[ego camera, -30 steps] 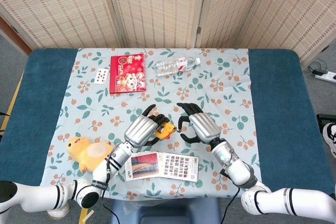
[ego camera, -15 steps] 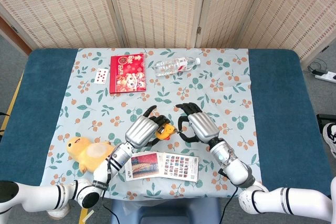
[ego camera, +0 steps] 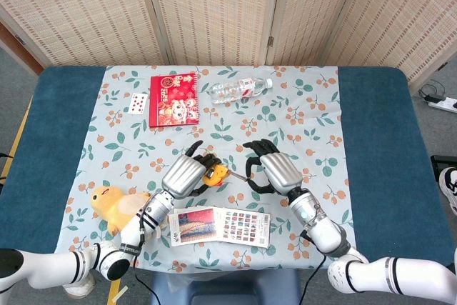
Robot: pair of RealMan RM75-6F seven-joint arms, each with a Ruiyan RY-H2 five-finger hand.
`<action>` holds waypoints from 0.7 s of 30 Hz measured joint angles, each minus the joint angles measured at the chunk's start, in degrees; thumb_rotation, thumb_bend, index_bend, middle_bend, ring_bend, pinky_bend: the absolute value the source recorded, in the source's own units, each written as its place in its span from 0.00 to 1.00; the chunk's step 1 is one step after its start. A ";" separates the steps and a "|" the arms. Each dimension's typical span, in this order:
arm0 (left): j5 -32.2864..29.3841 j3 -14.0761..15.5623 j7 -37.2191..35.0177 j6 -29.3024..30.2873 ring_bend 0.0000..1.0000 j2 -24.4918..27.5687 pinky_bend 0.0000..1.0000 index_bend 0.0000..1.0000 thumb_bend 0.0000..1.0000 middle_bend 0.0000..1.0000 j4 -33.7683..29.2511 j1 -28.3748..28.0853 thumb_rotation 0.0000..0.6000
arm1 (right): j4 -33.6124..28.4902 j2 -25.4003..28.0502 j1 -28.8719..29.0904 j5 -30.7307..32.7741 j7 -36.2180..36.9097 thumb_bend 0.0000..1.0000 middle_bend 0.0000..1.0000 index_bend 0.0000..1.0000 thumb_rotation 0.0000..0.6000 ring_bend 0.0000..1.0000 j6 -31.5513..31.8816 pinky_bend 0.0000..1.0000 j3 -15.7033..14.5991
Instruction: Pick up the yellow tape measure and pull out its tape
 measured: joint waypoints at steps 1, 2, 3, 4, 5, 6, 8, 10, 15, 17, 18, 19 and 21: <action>0.31 0.23 -0.59 0.05 0.46 0.05 0.09 0.55 0.41 0.48 0.88 0.21 1.00 | -0.22 0.40 -0.22 -0.09 0.22 0.55 0.17 0.67 1.00 0.09 0.05 0.00 -0.08; 0.55 0.40 -1.07 0.08 0.46 0.09 0.09 0.55 0.41 0.48 1.57 0.37 1.00 | -0.51 0.96 -0.54 -0.25 0.51 0.55 0.17 0.67 1.00 0.09 0.13 0.00 -0.20; 0.82 0.56 -1.56 0.14 0.46 0.11 0.09 0.55 0.41 0.48 2.30 0.54 1.00 | -0.73 1.39 -0.80 -0.41 0.75 0.55 0.17 0.67 1.00 0.09 0.19 0.00 -0.32; 1.18 0.78 -2.23 0.22 0.46 0.14 0.09 0.55 0.41 0.48 3.27 0.75 1.00 | -0.99 1.83 -1.05 -0.57 1.00 0.55 0.17 0.67 1.00 0.09 0.23 0.00 -0.44; 1.46 0.92 -2.75 0.30 0.46 0.15 0.09 0.55 0.41 0.48 3.99 0.92 1.00 | -1.34 2.44 -1.38 -0.82 1.34 0.55 0.17 0.68 1.00 0.09 0.28 0.00 -0.62; 1.73 1.06 -3.30 0.38 0.47 0.15 0.09 0.55 0.41 0.48 4.72 1.08 1.00 | -1.62 2.93 -1.65 -1.04 1.59 0.55 0.17 0.68 1.00 0.09 0.31 0.00 -0.77; 2.37 1.35 -4.67 0.55 0.47 0.14 0.09 0.55 0.41 0.48 6.44 1.45 1.00 | -2.28 4.15 -2.32 -1.63 2.26 0.55 0.17 0.68 1.00 0.09 0.41 0.00 -1.13; 3.02 1.62 -5.95 0.70 0.47 0.11 0.09 0.55 0.41 0.48 8.23 1.76 1.00 | -2.88 5.26 -2.91 -2.19 2.95 0.55 0.17 0.68 1.00 0.09 0.44 0.00 -1.47; 4.58 2.31 -8.71 0.98 0.47 -0.14 0.09 0.55 0.41 0.48 12.34 2.43 1.00 | -4.76 8.67 -4.97 -4.57 5.49 0.55 0.18 0.68 1.00 0.09 0.89 0.00 -2.48; 5.29 2.69 -9.86 1.07 0.47 -0.27 0.09 0.55 0.41 0.48 13.97 2.70 1.00 | -5.62 10.14 -5.89 -5.86 6.77 0.55 0.18 0.69 1.00 0.09 1.22 0.00 -2.87; 5.57 2.83 -10.42 1.12 0.47 -0.33 0.09 0.55 0.41 0.48 14.59 2.83 1.00 | -5.96 10.78 -6.32 -6.50 7.30 0.55 0.18 0.69 1.00 0.09 1.44 0.00 -3.04; 5.94 3.01 -11.21 1.22 0.47 -0.41 0.09 0.55 0.41 0.48 15.37 3.02 1.00 | -6.30 11.45 -6.77 -7.18 7.83 0.55 0.18 0.69 1.00 0.09 1.70 0.00 -3.22; 6.46 3.27 -12.31 1.39 0.47 -0.51 0.09 0.55 0.41 0.48 16.49 3.30 1.00 | -7.15 13.17 -7.87 -8.69 9.19 0.55 0.18 0.69 1.00 0.09 2.36 0.00 -3.64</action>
